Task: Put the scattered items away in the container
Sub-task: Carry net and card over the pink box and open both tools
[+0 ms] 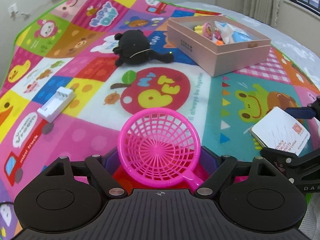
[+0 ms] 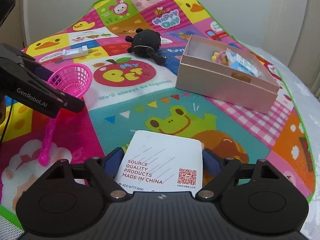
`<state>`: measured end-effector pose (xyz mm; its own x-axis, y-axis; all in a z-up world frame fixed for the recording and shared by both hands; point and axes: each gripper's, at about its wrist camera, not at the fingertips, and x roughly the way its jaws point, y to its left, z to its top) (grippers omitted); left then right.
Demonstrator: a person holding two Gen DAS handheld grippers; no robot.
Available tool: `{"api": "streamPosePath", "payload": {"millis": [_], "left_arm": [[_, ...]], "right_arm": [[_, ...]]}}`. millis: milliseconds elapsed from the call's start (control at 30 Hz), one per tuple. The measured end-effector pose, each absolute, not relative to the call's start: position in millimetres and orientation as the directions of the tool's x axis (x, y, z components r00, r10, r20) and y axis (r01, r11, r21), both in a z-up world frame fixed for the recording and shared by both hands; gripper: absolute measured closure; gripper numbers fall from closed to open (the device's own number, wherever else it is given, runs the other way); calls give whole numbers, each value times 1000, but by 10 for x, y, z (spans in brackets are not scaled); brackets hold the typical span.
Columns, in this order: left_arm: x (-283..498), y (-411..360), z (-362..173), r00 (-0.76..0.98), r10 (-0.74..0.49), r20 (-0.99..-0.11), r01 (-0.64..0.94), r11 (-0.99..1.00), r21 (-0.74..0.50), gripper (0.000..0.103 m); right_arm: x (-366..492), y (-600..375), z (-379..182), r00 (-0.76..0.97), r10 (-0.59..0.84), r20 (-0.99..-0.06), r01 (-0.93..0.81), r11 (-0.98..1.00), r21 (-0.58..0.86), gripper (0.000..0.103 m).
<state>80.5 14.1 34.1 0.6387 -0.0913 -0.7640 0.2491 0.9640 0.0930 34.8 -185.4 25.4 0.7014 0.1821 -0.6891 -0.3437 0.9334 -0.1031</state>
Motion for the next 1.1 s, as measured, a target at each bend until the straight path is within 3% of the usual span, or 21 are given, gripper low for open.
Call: {"api": "streamPosePath", "payload": {"millis": [200, 367, 533, 733, 867, 933, 1000, 1100], "left_arm": [[705, -2, 572, 658, -181, -731, 329, 942, 63, 17], [892, -202, 973, 655, -322, -683, 378, 923, -73, 17], [1374, -523, 1287, 669, -383, -637, 432, 898, -86, 17], [2150, -951, 1426, 691, -363, -625, 509, 858, 64, 17], [2820, -1132, 1321, 678, -344, -650, 483, 875, 41, 16], [3029, -1240, 1199, 669, -331, -665, 502, 862, 76, 7], [3148, -1297, 1086, 657, -319, -683, 515, 852, 97, 7], [3106, -1168, 981, 628, -333, -703, 490, 871, 26, 6]], "right_arm": [[352, -2085, 477, 682, 198, -704, -326, 944, -50, 19], [335, -2538, 1007, 715, 201, -669, -268, 964, 3, 19], [386, -3017, 1545, 779, 182, -601, -170, 982, 77, 19], [510, -3407, 1888, 815, 147, -560, -144, 988, 50, 19], [602, -3617, 1926, 814, 135, -565, -133, 990, 44, 19], [655, -3717, 1915, 807, 128, -577, -117, 992, 57, 19], [709, -3797, 1894, 800, 119, -588, -103, 993, 62, 19], [791, -3868, 1878, 791, 113, -601, -91, 994, 67, 19]]}}
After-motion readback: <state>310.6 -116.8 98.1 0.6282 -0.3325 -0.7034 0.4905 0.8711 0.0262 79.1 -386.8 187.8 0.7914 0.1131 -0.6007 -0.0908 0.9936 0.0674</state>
